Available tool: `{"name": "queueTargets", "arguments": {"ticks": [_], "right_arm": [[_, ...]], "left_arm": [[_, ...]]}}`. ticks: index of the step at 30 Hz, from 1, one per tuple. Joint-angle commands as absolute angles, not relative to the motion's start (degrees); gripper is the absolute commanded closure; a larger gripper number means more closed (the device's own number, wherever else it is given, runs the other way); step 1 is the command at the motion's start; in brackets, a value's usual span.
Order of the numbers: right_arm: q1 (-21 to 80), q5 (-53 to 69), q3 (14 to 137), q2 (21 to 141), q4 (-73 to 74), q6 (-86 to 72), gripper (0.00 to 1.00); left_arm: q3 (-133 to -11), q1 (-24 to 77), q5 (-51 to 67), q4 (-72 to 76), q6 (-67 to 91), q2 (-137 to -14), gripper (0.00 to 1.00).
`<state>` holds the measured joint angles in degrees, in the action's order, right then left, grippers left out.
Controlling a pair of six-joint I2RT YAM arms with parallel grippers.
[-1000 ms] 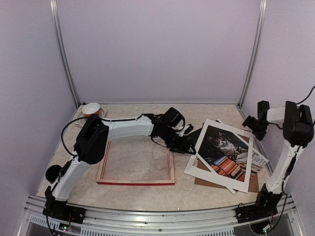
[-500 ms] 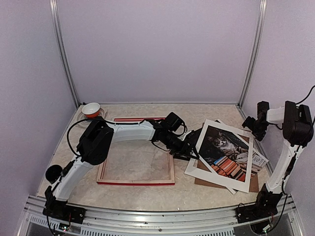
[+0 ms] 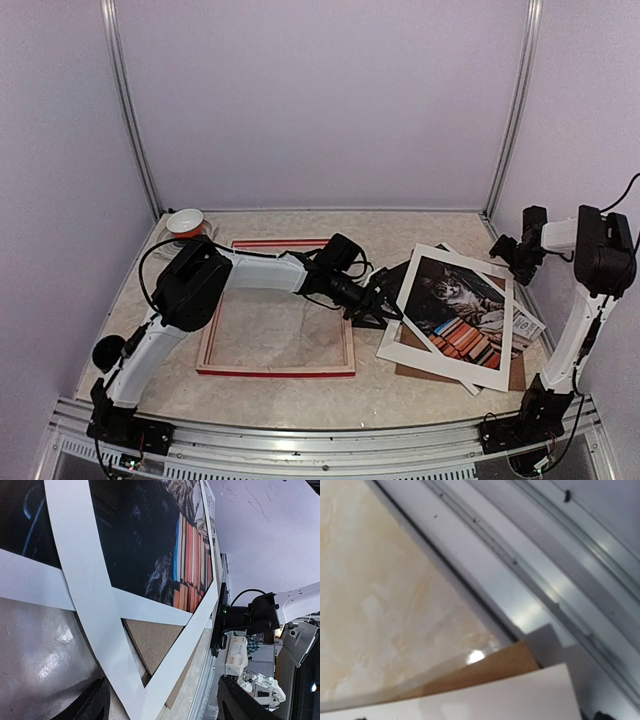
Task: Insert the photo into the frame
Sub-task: Pick up the mat board from the photo.
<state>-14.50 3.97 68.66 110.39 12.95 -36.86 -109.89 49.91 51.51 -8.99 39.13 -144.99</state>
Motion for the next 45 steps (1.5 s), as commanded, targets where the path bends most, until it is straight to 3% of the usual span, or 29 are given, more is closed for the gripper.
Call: {"name": "queueTargets", "arguments": {"ticks": [1,8,20,36,45], "right_arm": [[-15.6,6.3,67.9,111.2,11.2,-36.5,0.02],[-15.2,-2.9,68.0,107.8,15.0,-36.5,0.03],[-15.1,7.1,65.6,110.0,9.9,-37.2,0.04],[-15.1,12.6,62.8,106.8,4.7,-38.2,0.04],[-15.1,13.5,62.5,107.0,4.2,-38.2,0.04]], "left_arm": [[-108.3,49.6,50.7,-8.8,42.9,-145.9,0.27],[-107.9,49.3,50.6,-8.8,43.0,-146.0,0.27],[-106.8,49.1,51.7,-5.1,45.6,-146.5,0.27],[-101.8,48.9,55.6,13.0,57.7,-144.2,0.28],[-102.4,49.2,55.8,17.1,61.5,-145.3,0.36]]}}
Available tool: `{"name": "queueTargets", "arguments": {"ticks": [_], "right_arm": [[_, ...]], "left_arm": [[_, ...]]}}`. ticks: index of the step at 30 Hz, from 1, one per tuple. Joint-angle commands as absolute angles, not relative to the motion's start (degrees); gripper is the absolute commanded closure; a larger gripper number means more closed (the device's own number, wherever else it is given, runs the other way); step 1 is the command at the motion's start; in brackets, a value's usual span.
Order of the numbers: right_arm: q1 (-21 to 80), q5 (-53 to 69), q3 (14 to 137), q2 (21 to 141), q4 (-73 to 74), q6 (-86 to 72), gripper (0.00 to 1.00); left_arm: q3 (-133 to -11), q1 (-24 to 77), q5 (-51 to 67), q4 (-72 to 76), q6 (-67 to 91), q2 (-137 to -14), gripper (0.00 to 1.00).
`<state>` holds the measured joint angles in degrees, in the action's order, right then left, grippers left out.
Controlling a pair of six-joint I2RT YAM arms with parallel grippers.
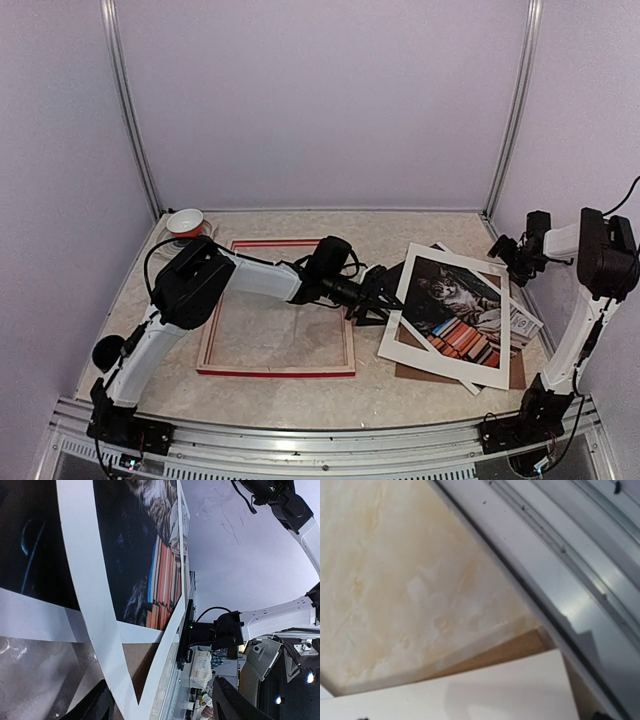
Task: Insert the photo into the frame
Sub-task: Pick up the mat board from the photo.
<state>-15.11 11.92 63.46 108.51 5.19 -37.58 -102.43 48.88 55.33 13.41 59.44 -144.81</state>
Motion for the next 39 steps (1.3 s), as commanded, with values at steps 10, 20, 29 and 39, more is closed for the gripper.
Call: {"name": "queueTargets", "arguments": {"ticks": [10,20,29,39], "right_arm": [[-15.1,13.7,62.9,106.8,4.6,-38.3,0.04],[-14.9,14.5,62.2,106.6,4.1,-38.8,0.04],[-13.7,8.7,65.2,104.4,10.9,-37.7,0.01],[-9.6,4.6,67.1,100.4,16.2,-36.7,0.01]], "left_arm": [[-108.1,49.0,51.2,6.4,56.1,-146.9,0.56],[-109.0,48.8,48.4,2.1,53.3,-147.6,0.97],[-108.0,47.5,43.4,-1.6,48.2,-142.2,1.00],[-96.8,44.4,38.5,-5.6,43.5,-129.5,1.00]]}}
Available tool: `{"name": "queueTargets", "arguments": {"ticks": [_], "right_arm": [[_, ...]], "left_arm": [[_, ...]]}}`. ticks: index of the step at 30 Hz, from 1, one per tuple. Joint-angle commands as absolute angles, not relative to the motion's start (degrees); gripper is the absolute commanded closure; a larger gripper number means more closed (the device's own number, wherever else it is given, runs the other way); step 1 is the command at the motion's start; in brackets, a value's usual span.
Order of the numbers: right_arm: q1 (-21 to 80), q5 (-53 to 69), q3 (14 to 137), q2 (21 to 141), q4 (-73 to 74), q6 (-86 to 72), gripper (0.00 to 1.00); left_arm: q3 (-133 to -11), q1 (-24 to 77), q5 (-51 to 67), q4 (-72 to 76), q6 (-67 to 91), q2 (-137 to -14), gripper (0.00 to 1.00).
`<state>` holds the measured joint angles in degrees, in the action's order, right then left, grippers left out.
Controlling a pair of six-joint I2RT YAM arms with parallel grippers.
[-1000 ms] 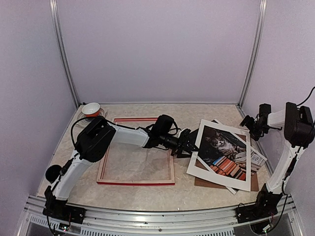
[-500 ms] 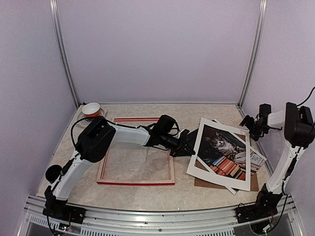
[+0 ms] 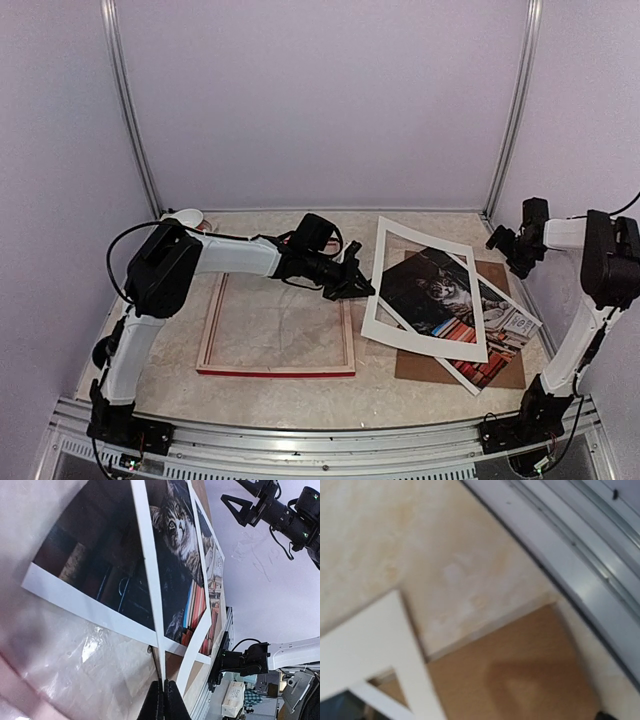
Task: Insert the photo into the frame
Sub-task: Pick up the mat board from the photo, then place the mat board on the glass panel.
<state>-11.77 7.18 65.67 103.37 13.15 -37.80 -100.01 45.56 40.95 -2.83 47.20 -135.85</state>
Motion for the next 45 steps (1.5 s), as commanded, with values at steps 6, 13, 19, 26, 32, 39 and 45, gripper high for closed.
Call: {"name": "queueTargets", "arguments": {"ticks": [6,13,19,26,32,39,45], "right_arm": [[-5.2,2.2,66.6,98.1,16.5,-35.4,0.01],[1.4,-0.7,67.8,96.0,17.4,-33.2,0.01],[8.4,-0.7,68.3,95.2,16.5,-30.2,0.01],[15.0,1.1,70.1,98.8,15.9,-29.2,0.01],[19.9,2.7,71.7,102.4,15.1,-29.1,0.01],[23.6,5.8,73.9,105.7,14.5,-28.9,0.01],[26.0,8.5,75.7,108.9,14.1,-29.0,0.01]], "left_arm": [[-89.3,42.3,35.9,-10.4,40.1,-122.5,1.00],[-80.7,39.7,32.7,-15.7,36.3,-114.2,1.00],[-71.9,35.5,29.9,-18.7,33.7,-107.5,1.00],[-63.5,30.7,29.3,-22.5,29.3,-100.9,0.99],[-60.0,27.0,29.5,-26.4,24.8,-97.8,0.96],[-58.3,21.9,27.5,-30.2,20.9,-95.3,0.96],[-57.3,19.6,25.3,-31.2,19.9,-93.6,0.95]]}}
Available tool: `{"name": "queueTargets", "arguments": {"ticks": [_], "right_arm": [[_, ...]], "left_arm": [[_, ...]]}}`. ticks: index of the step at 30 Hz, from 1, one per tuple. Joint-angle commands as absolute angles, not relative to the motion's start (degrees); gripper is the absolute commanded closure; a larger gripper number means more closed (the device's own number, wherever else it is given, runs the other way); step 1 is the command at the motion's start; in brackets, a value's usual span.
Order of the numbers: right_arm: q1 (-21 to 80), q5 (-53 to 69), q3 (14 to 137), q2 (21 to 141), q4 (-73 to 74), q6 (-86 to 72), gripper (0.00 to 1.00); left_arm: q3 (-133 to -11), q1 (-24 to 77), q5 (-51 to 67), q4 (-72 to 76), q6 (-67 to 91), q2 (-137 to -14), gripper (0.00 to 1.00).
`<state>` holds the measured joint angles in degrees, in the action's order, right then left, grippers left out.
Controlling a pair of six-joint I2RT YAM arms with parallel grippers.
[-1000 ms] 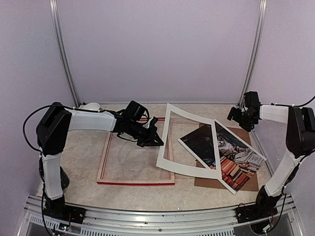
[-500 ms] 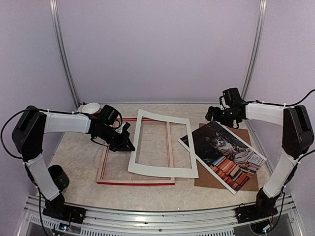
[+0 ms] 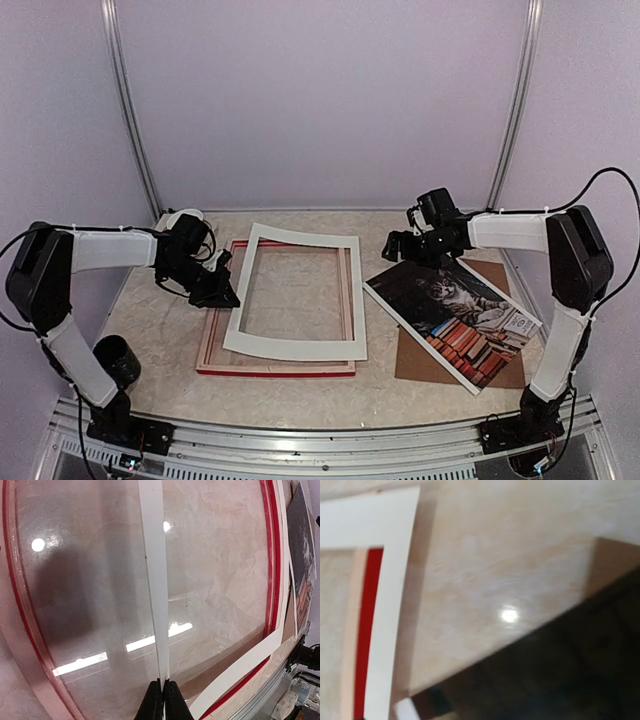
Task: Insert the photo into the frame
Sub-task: Place the mat board on the glass panel.
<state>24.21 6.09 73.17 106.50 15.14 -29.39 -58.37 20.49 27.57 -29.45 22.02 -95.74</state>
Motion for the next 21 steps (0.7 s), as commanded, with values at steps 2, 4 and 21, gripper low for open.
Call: {"name": "queueTargets", "arguments": {"ticks": [2,4,21], "right_arm": [[26.8,8.6,76.4,109.8,14.2,-29.0,0.01],[27.2,8.7,77.2,110.6,14.4,-29.0,0.01],[27.9,9.8,79.7,113.3,15.1,-27.8,0.01]], "left_arm": [[-56.9,19.6,24.9,-31.5,20.0,-93.2,0.95],[-56.3,19.5,24.7,-31.6,20.0,-92.5,0.95],[-56.7,16.3,20.5,-35.1,17.9,-91.2,0.91]]}}
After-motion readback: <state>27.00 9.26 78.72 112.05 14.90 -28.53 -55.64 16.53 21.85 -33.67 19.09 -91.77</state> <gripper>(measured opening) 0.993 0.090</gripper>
